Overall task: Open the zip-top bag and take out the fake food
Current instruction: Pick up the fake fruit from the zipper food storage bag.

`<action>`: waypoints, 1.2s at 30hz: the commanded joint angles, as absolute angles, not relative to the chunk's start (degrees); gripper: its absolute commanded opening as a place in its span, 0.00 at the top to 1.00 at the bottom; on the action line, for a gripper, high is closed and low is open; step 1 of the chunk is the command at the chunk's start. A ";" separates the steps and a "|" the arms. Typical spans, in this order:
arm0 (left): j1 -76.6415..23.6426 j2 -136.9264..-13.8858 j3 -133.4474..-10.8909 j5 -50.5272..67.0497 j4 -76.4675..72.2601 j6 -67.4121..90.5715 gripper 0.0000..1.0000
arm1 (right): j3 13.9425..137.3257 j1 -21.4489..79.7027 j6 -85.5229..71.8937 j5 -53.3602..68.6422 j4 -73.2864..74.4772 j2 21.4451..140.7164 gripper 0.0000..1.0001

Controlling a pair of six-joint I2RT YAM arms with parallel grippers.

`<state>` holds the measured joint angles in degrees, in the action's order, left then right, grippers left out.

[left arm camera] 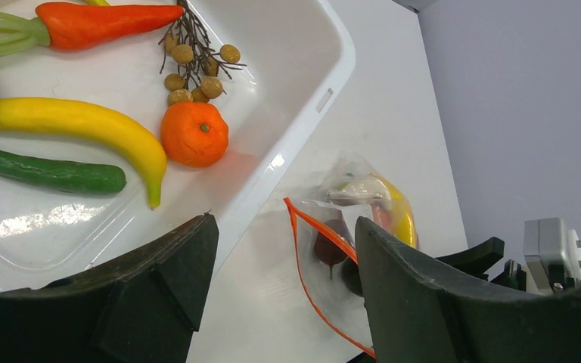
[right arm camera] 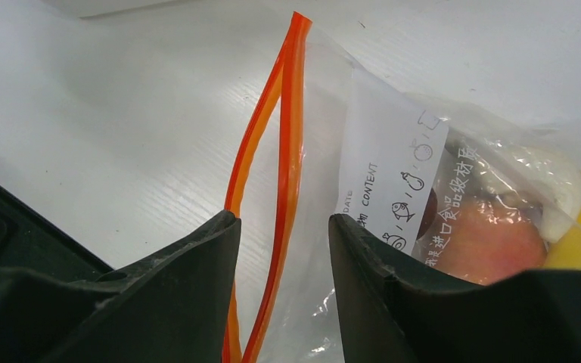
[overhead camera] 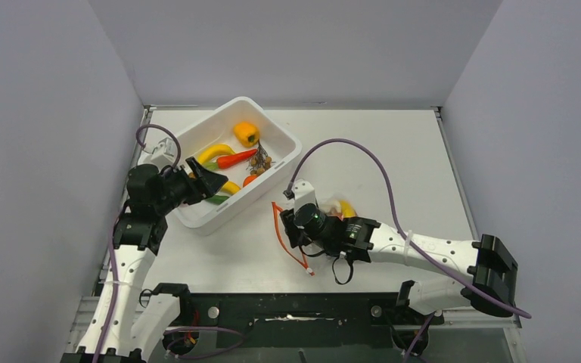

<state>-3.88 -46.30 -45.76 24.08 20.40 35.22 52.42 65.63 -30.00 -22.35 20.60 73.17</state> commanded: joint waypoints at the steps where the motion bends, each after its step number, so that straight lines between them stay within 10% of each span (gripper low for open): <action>1: -4.79 -44.55 -45.90 23.66 19.43 35.91 0.35 | 55.60 65.94 -29.70 -23.71 19.29 74.21 0.54; 18: -17.70 -43.86 -44.26 22.26 17.69 34.54 0.42 | 51.05 64.46 -35.73 -26.50 15.00 68.96 0.96; 36: -51.62 -66.30 -40.08 6.87 -5.84 44.95 0.44 | 40.58 57.14 -43.84 -20.74 9.29 55.87 0.99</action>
<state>-47.64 -61.63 -39.24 11.40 5.91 40.77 41.17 57.80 -41.30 -20.05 13.34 58.74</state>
